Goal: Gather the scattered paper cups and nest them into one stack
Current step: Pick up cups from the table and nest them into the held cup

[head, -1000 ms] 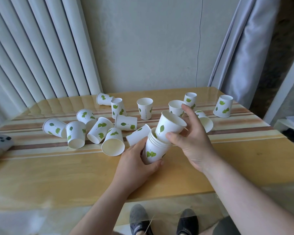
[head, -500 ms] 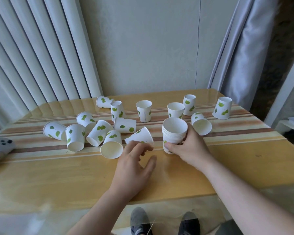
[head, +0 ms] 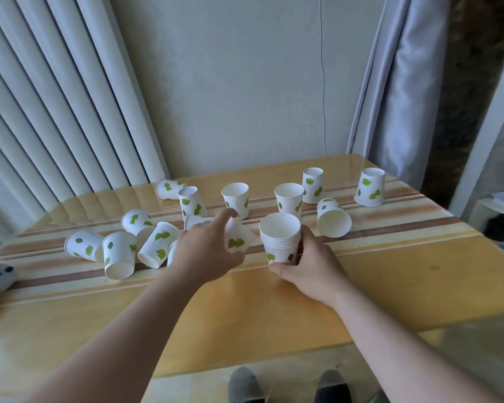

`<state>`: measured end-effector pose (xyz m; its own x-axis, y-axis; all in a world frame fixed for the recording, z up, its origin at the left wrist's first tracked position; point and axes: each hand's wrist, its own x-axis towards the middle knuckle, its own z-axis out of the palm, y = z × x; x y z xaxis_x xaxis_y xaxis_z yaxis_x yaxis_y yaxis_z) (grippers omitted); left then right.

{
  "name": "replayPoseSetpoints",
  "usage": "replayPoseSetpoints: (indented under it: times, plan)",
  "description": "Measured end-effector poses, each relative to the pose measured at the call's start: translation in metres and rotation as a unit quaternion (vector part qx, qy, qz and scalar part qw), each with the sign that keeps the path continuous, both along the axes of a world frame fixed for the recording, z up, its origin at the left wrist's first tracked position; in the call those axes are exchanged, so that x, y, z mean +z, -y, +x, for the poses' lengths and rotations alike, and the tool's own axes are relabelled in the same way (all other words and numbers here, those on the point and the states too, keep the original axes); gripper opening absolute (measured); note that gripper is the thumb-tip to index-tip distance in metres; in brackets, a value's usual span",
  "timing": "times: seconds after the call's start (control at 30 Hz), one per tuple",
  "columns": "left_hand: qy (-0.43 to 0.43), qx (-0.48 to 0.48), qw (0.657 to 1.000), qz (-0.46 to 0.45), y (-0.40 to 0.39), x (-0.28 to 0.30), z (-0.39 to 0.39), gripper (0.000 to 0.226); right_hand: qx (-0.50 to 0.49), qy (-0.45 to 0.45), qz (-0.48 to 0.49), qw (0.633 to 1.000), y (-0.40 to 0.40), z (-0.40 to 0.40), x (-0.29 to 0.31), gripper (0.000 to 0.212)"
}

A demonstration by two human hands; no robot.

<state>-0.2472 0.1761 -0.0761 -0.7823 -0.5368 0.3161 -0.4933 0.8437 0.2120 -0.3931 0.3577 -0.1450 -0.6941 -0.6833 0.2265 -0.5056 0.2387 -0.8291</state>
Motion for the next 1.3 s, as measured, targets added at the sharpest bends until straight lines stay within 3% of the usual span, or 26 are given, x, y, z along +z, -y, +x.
replayPoseSetpoints:
  times: [0.1, 0.17, 0.27, 0.33, 0.43, 0.5, 0.67, 0.7, 0.73, 0.83, 0.9, 1.0, 1.07, 1.2, 1.3]
  plan:
    - [-0.234, 0.0, 0.964, 0.127, -0.007, 0.01, -0.005, 0.065, 0.001, 0.007, 0.001, 1.0, 0.0, -0.001, 0.0, 0.066]
    - [-0.325, -0.022, 0.92, 0.217, -0.017, 0.014, -0.012, 0.072, 0.003, 0.008, 0.002, 1.0, 0.001, -0.001, -0.001, 0.065]
    - [-0.342, -0.097, 0.871, 0.338, -0.034, 0.013, -0.021, 0.094, 0.005, 0.007, 0.002, 1.0, 0.003, -0.003, -0.002, 0.066]
    - [-0.301, -0.111, 0.875, 0.363, -0.043, 0.008, -0.027, 0.1, 0.004, 0.01, 0.004, 1.0, 0.003, -0.004, -0.004, 0.066]
    - [-0.235, -0.095, 0.912, 0.324, -0.053, -0.001, -0.03, 0.091, 0.013, 0.019, 0.004, 1.0, 0.003, -0.006, -0.007, 0.066]
    - [-0.226, -0.098, 0.917, 0.315, -0.055, -0.003, -0.031, 0.09, 0.018, 0.018, 0.005, 1.0, 0.002, -0.006, -0.008, 0.066]
    - [-0.182, -0.132, 0.936, 0.272, -0.048, 0.002, -0.014, 0.135, 0.012, 0.014, 0.009, 1.0, 0.001, -0.009, -0.009, 0.065]
    - [-0.187, -0.133, 0.943, 0.241, -0.045, 0.004, -0.003, 0.134, 0.011, 0.01, 0.012, 1.0, 0.002, -0.009, -0.009, 0.063]
    - [-0.202, -0.125, 0.951, 0.198, -0.039, 0.004, 0.01, 0.124, 0.01, 0.007, 0.015, 1.0, 0.001, -0.009, -0.009, 0.062]
    - [-0.26, -0.088, 0.961, 0.034, -0.01, -0.002, 0.055, 0.061, -0.001, -0.015, 0.029, 0.999, 0.003, -0.007, -0.007, 0.058]
    - [-0.23, -0.047, 0.972, 0.009, 0.01, -0.007, 0.082, 0.046, -0.021, -0.051, 0.04, 0.998, 0.009, -0.002, -0.002, 0.053]
    - [-0.088, -0.006, 0.994, 0.064, 0.024, -0.019, 0.107, 0.06, -0.007, -0.076, 0.034, 0.996, 0.03, 0.012, 0.008, 0.054]
    - [-0.024, -0.034, 0.995, 0.094, 0.029, -0.031, 0.112, 0.068, 0.016, -0.071, 0.015, 0.997, 0.048, 0.02, 0.011, 0.056]
    - [-0.024, -0.034, 0.998, 0.045, 0.042, -0.047, 0.106, 0.086, 0.026, -0.095, 0.007, 0.995, 0.074, 0.028, 0.007, 0.057]
    - [-0.024, -0.023, 0.999, -0.027, 0.05, -0.048, 0.1, 0.079, 0.007, -0.059, 0.011, 0.998, 0.078, 0.024, -0.001, 0.054]
